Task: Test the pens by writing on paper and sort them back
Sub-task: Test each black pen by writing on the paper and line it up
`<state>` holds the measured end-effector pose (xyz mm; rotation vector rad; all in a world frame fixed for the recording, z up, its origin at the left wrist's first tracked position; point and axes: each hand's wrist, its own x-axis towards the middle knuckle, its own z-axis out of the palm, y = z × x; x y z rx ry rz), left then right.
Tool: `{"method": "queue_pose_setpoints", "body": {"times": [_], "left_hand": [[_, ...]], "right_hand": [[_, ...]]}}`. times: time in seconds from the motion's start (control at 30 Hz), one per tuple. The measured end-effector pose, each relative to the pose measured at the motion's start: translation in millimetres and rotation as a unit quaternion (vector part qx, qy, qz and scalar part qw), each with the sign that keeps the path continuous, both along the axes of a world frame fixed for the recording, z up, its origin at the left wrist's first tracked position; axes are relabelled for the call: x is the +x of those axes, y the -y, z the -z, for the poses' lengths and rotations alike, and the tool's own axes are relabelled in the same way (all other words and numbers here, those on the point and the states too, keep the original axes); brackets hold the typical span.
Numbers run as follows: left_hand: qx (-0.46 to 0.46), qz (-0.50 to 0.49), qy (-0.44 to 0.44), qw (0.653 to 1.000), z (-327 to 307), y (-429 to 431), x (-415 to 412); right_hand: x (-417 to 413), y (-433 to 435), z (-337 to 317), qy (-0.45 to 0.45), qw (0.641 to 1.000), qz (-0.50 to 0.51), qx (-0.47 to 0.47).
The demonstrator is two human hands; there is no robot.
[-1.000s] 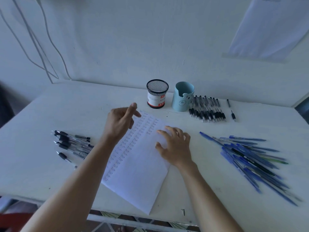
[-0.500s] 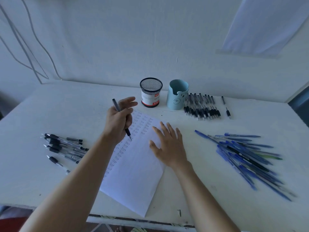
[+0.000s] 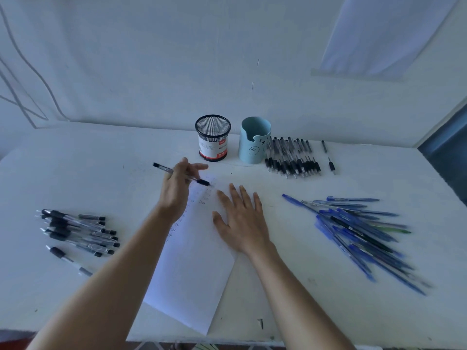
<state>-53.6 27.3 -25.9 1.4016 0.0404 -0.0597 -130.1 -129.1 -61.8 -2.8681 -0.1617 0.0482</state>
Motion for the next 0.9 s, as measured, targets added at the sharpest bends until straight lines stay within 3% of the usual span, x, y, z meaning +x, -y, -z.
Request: {"method": "queue_pose_setpoints", "body": {"times": [0.1, 0.27, 0.5, 0.67, 0.8, 0.9], "left_hand": [[-0.112, -0.01, -0.042, 0.993, -10.9, 5.9, -3.3], [-0.274, 0.065, -0.082, 0.956, -16.1, -4.2, -5.7], [-0.304, 0.075, -0.064, 0.948, -13.8, -11.0, -5.8], [-0.189, 0.006, -0.031, 0.981, -4.8, -7.8, 4.9], [-0.093, 0.031, -0.031, 0.995, 1.3, -12.3, 8.4], [-0.013, -0.007, -0.019, 1.0, 3.3, -8.6, 6.0]], "right_hand": [[0.2, 0.0, 0.1, 0.001, 1.0, 0.0, 0.005], [0.3, 0.1, 1.1, 0.01, 1.0, -0.001, 0.006], [-0.1, -0.2, 0.0, 0.011, 1.0, -0.001, 0.015], [-0.9, -0.2, -2.6, 0.006, 1.0, 0.001, 0.009], [-0.6, -0.4, -2.9, 0.007, 1.0, 0.0, 0.013], [0.4, 0.4, -2.2, 0.005, 1.0, 0.001, 0.015]]}}
